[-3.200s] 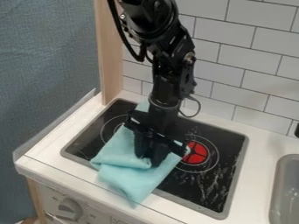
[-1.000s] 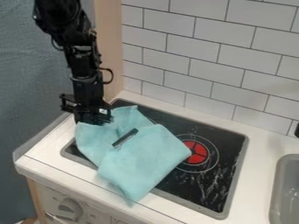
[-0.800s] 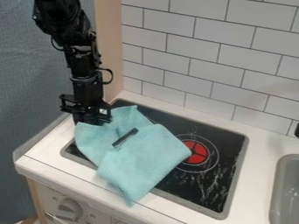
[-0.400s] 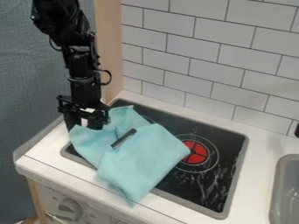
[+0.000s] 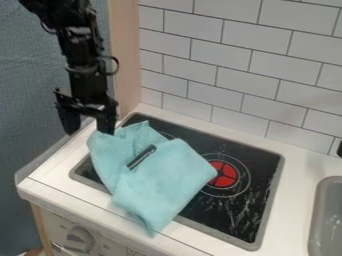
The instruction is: Unfold the cloth from bottom right to top left
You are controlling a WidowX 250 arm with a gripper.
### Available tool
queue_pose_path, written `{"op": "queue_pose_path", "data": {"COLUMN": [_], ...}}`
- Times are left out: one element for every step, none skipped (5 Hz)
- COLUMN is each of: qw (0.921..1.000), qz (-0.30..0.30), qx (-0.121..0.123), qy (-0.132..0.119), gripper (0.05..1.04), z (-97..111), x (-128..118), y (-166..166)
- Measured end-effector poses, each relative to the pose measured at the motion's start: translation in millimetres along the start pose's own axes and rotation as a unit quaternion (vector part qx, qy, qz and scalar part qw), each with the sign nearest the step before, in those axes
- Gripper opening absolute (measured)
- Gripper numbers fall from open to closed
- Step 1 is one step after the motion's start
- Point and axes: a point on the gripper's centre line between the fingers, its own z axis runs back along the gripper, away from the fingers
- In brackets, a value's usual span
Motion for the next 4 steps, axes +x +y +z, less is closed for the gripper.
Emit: {"op": "queue_pose_path", "data": {"qw": [0.9995, 0.9983, 0.9980, 0.9977], "qz": [-0.002, 0.001, 0.007, 0.017], "qx": [0.010, 0.022, 0.023, 0.032], "qy": [-0.029, -0.053, -0.059, -0.057], "gripper": [0.999, 0.999, 0.999, 0.999], "z": [23.9, 43.6, 48.0, 40.7], "x": [-1.9, -7.0, -12.1, -16.8], "y": [-1.0, -1.6, -0.4, 1.9]}}
